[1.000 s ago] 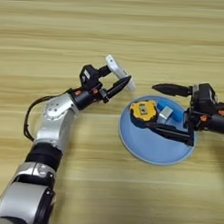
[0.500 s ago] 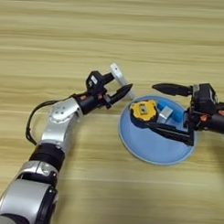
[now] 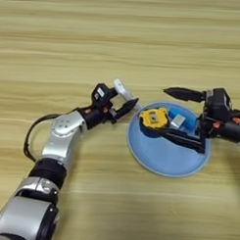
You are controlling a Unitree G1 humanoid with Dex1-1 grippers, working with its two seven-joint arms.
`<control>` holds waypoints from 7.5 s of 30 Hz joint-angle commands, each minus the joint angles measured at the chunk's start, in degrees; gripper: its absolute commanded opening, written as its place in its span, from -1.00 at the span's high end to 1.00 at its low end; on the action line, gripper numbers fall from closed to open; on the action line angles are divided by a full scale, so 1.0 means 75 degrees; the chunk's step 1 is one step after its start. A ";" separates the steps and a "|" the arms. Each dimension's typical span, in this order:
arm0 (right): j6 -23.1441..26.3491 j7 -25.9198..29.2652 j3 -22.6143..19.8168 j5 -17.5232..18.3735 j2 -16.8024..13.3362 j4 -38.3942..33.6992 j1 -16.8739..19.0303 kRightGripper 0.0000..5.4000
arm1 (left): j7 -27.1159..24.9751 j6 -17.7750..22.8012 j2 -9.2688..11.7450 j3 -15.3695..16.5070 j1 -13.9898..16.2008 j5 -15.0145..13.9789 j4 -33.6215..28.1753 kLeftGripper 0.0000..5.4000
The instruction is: Move the objects on the table
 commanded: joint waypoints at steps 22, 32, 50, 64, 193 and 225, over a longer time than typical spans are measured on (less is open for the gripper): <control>-0.0677 -0.1379 -0.0350 -0.0780 0.0594 0.1358 -0.0490 -1.00 | 0.0156 0.0199 0.0187 -0.0201 0.0990 0.0310 -0.0753 0.60; -0.0755 -0.1552 -0.0380 -0.1009 0.0613 0.1651 -0.0621 -1.00 | -0.0457 -0.0306 -0.0049 0.0264 0.1138 -0.0979 -0.2184 0.23; -0.0934 -0.1729 -0.0356 -0.1572 0.0510 0.2160 -0.0752 -1.00 | 0.1097 -0.1004 -0.0065 0.1067 0.0320 -0.0681 -0.1401 -0.37; -0.0833 -0.1617 -0.0157 -0.1711 0.0544 0.2132 -0.0730 -1.00 | 0.2450 -0.2145 -0.0034 0.1292 -0.0414 0.0022 0.0428 -0.90; -0.0285 -0.0090 0.0135 -0.1975 -0.0685 0.1402 -0.0800 0.06 | -0.0961 -0.1597 0.0578 0.0850 -0.0224 -0.1578 -0.1584 -1.00; 0.0476 0.0772 0.0703 -0.1396 -0.0967 -0.0389 -0.1081 0.06 | -0.3839 0.0380 0.1451 -0.1018 0.0659 -0.1396 -0.3660 -1.00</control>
